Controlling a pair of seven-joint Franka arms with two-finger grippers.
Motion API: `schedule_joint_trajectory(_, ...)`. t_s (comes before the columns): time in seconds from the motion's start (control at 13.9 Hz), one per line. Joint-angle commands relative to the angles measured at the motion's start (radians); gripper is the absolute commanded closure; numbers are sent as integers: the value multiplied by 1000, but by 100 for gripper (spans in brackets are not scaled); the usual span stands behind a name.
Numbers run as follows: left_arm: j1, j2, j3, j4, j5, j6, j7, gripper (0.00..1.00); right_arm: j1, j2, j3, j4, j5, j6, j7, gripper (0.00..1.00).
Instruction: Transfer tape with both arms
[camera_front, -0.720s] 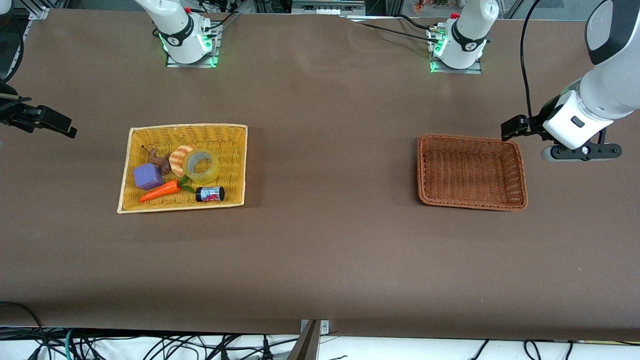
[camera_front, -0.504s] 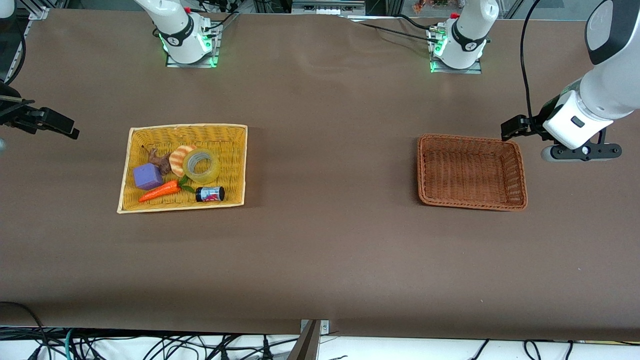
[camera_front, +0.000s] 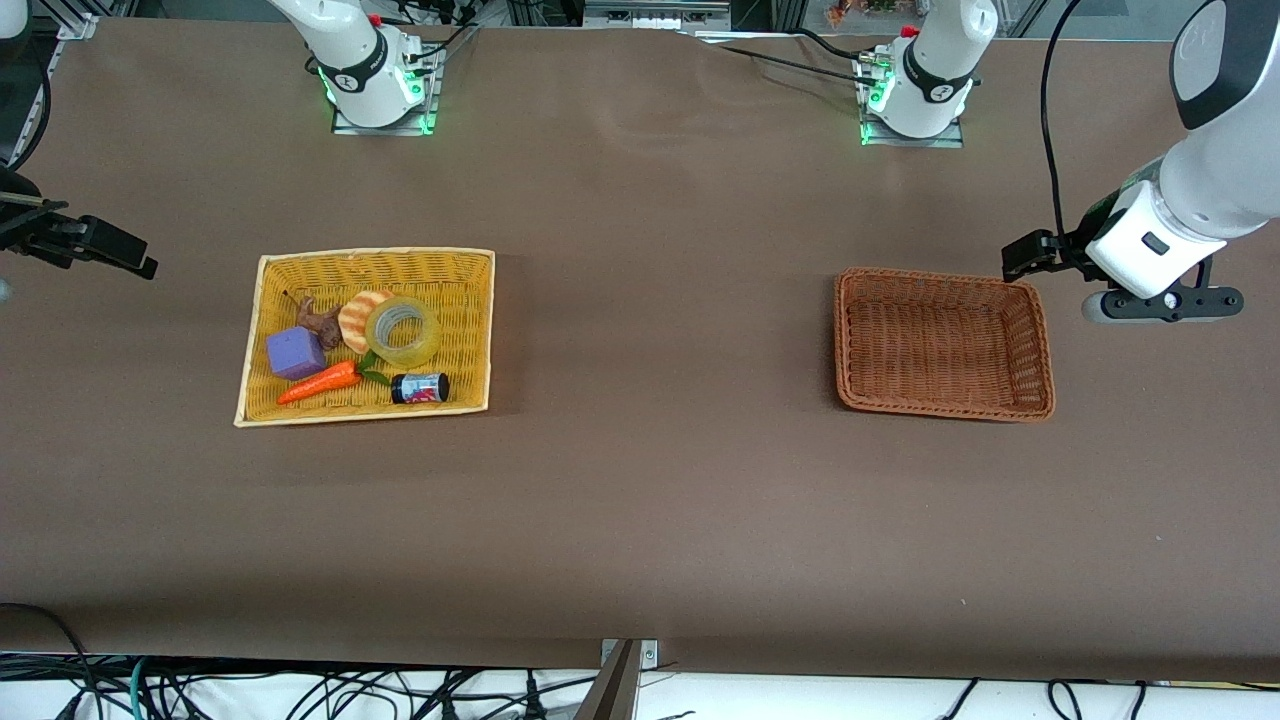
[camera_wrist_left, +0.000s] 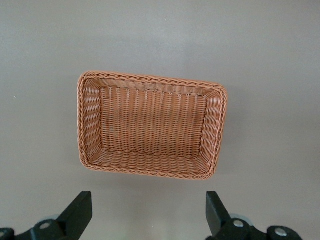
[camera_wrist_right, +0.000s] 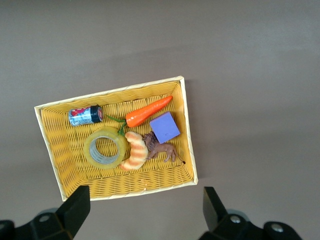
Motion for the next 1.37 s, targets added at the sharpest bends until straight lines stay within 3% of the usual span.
schedule_joint_trajectory(0.0, -8, -14, 3, -11, 23, 7, 4, 0, -10, -3, 6, 7, -8, -7, -14, 0)
schedule_joint_trajectory(0.36, -5, -12, 5, -17, 42, 27, 9, 0, -8, -1, 6, 7, -8, -7, -12, 0)
schedule_joint_trajectory(0.79, 27, -29, 6, -92, 47, 118, 75, 0, -8, -1, 6, 7, -7, -7, -12, 0)
schedule_joint_trajectory(1.08, 27, -29, 14, -79, 46, 118, 108, 0, -10, -1, 6, 7, -7, -7, -11, 0)
schedule_joint_trajectory(1.3, 24, -21, 9, -13, 46, 83, 102, 0, -8, -1, 6, 7, -5, -7, -11, 0)
